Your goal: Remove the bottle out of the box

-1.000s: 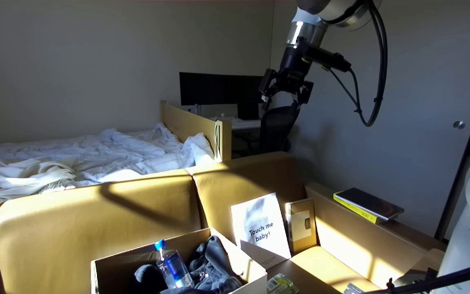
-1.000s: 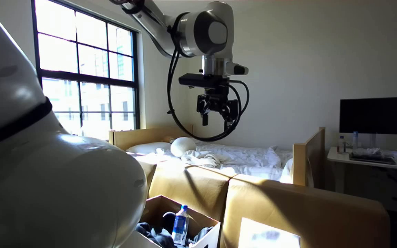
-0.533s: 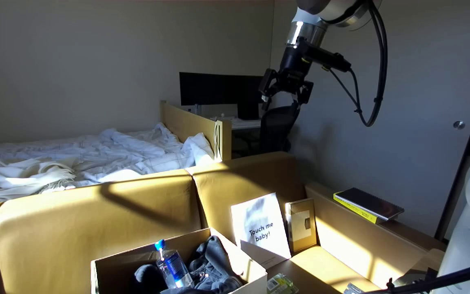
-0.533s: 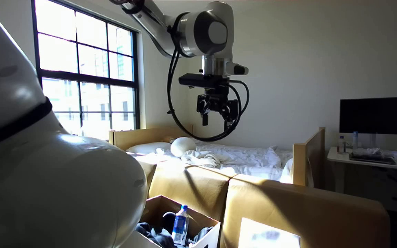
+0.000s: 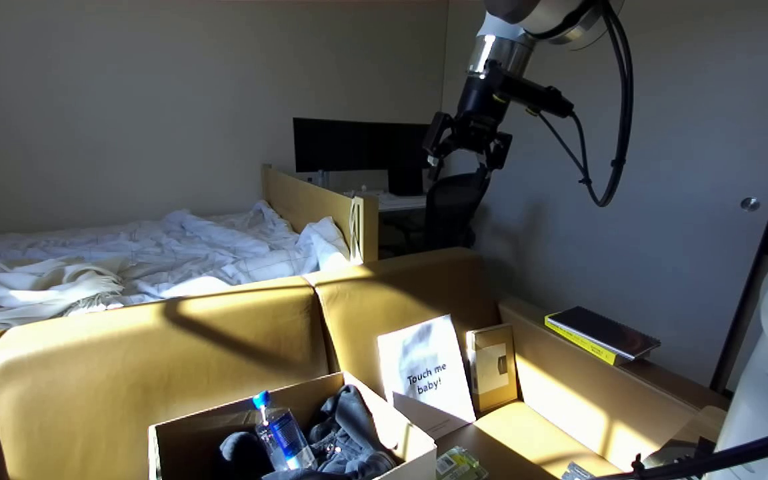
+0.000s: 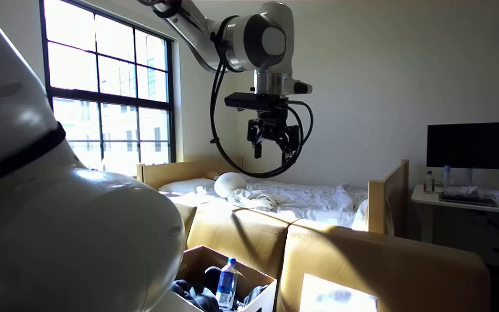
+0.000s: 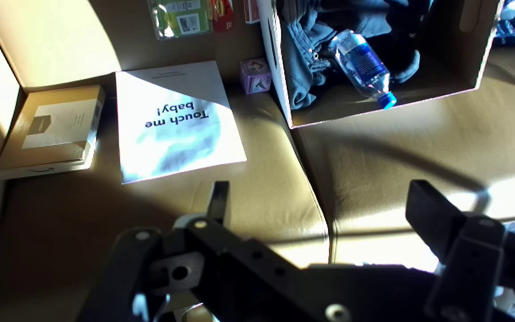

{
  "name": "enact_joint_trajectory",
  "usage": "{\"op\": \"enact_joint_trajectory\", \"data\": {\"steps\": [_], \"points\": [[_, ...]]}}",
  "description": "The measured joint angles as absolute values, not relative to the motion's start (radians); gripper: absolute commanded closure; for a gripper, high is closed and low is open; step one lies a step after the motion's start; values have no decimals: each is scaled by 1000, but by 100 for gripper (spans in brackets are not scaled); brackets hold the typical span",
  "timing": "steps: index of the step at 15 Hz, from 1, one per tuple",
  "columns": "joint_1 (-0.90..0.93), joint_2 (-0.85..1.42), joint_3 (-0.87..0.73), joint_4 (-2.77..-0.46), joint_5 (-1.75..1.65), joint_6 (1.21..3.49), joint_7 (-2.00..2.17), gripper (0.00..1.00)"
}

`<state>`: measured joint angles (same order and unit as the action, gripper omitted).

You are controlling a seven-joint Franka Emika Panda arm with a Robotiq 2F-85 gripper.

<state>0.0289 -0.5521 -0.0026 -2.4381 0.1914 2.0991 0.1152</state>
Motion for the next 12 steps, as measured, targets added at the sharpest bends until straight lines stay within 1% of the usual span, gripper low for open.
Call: {"op": "enact_joint_trajectory", "data": {"steps": [2, 6, 8, 12], "points": [[26, -555, -1, -2434, 187, 2100, 115, 0], [37, -523, 44, -2414, 186, 2191, 115, 0], [64, -444, 78, -2405, 187, 2214, 115, 0], [125, -212, 130, -2364, 195, 2217, 113, 0]]}}
